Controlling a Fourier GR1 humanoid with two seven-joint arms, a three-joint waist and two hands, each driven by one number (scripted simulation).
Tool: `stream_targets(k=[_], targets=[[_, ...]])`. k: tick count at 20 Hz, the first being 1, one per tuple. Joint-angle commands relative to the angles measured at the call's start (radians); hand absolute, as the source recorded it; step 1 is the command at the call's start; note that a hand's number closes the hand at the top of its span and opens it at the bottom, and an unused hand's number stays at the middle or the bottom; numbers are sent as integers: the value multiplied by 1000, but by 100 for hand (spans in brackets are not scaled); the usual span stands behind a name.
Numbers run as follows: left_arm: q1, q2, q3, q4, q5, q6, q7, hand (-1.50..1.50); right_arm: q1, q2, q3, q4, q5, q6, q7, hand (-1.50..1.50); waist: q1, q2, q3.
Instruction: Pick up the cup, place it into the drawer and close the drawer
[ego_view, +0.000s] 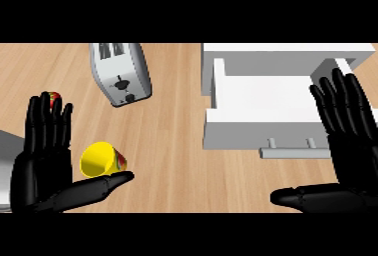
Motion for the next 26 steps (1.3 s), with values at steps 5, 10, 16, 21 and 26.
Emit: stream_targets(k=[5, 10, 16, 21, 26], targets=[[102, -8, 14, 39, 15, -21, -65, -150, -25, 20, 20, 10, 44, -25, 15, -150, 2, 0, 0], [70, -8, 48, 199, 51, -13, -135, -150, 32, -2, -29, 34, -36, 51, -66, -150, -2, 1, 0], [108, 26, 160, 296, 121, -79, -239, -150, -50, 8, -3, 73, 17, 16, -17, -150, 2, 1, 0], [119, 18, 165, 386, 128, -116, -321, -150, -23, -6, -13, 4, -13, 34, 31, -150, 1, 0, 0], [89, 16, 193, 530, 125, -127, -412, -150, -48, -23, -71, -13, -41, 23, 44, -150, -1, 0, 0]])
